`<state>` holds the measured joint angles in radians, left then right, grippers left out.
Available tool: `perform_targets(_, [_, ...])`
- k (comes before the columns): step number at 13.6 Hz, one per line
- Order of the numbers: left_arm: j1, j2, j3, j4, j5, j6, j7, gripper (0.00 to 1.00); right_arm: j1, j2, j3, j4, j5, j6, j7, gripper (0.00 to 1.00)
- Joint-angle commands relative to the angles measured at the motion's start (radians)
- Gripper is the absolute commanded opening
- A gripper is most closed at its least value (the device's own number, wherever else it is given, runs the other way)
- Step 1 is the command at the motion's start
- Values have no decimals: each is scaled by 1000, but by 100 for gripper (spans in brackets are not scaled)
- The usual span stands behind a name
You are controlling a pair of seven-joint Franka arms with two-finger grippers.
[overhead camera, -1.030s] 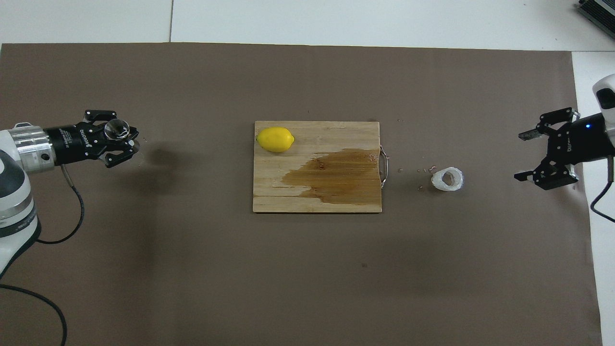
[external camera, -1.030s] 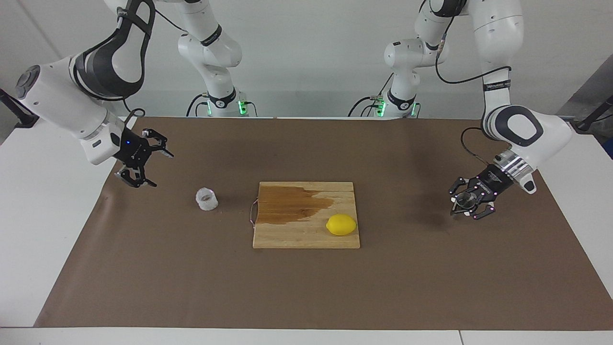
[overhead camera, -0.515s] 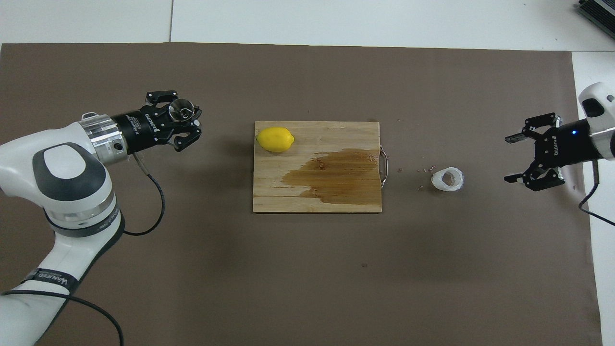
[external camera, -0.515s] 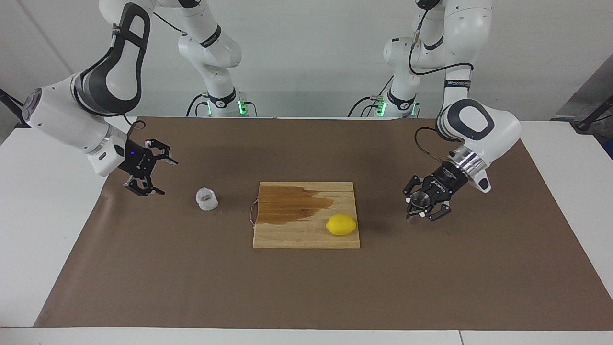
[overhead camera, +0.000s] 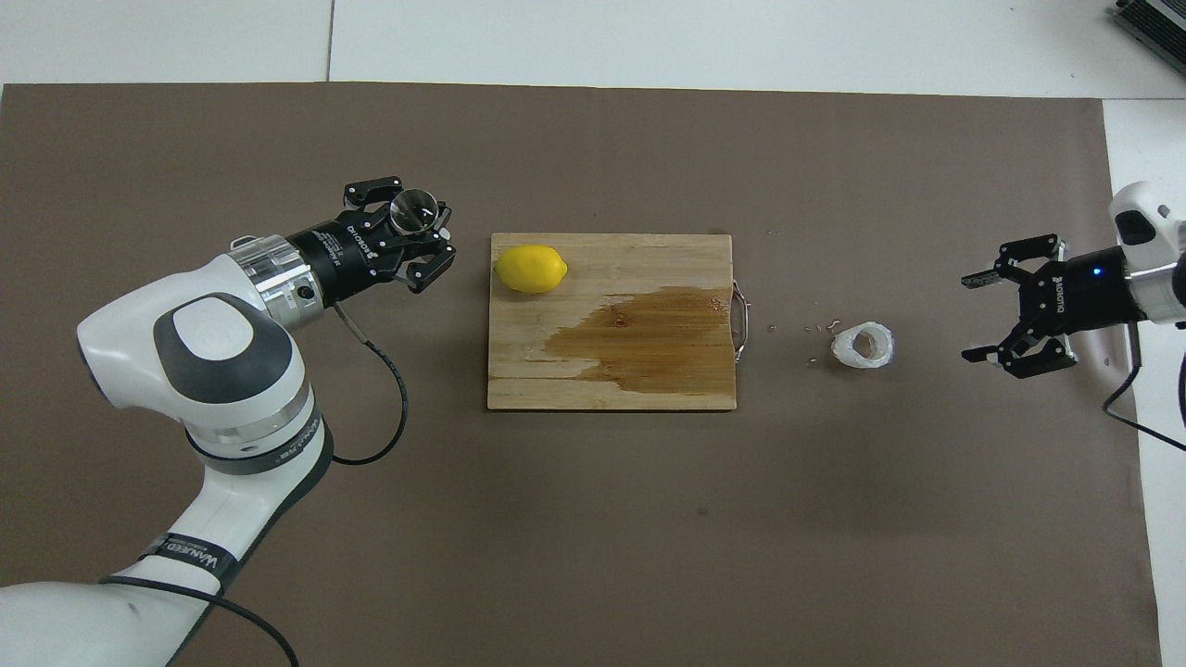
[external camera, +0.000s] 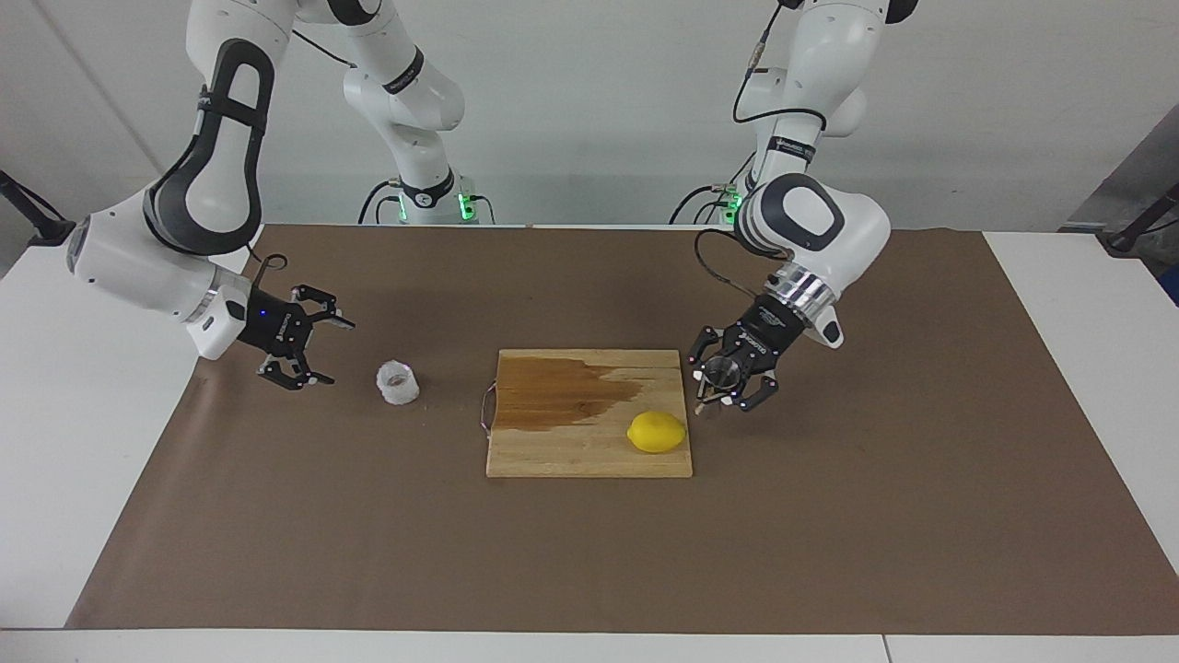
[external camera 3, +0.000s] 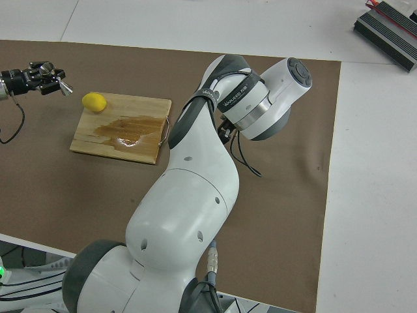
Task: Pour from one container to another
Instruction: 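Lift the jigger toward the board while the right gripper reaches the cup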
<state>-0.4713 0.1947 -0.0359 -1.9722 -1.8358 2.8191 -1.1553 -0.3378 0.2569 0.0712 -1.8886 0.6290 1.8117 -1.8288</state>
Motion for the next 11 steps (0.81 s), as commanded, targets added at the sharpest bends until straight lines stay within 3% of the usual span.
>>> perform_targets(1, [-16,43,-70,64,-48,107,-14,0,-32,77,10,-40,110,12,-117,100])
perform_targets(3, [-52,61,-91,88,-60,175,-14,0,-35,111,10,-40,150,8,-171,100])
perform_targets(7, [-104,97,-110,122,-82,183,-11,0,-27,140,12,-72,212,18,-260,100])
perform_targets(11, [-156,212,-118,212,-76,203,-6,0,6,137,19,-107,242,66,-335,100])
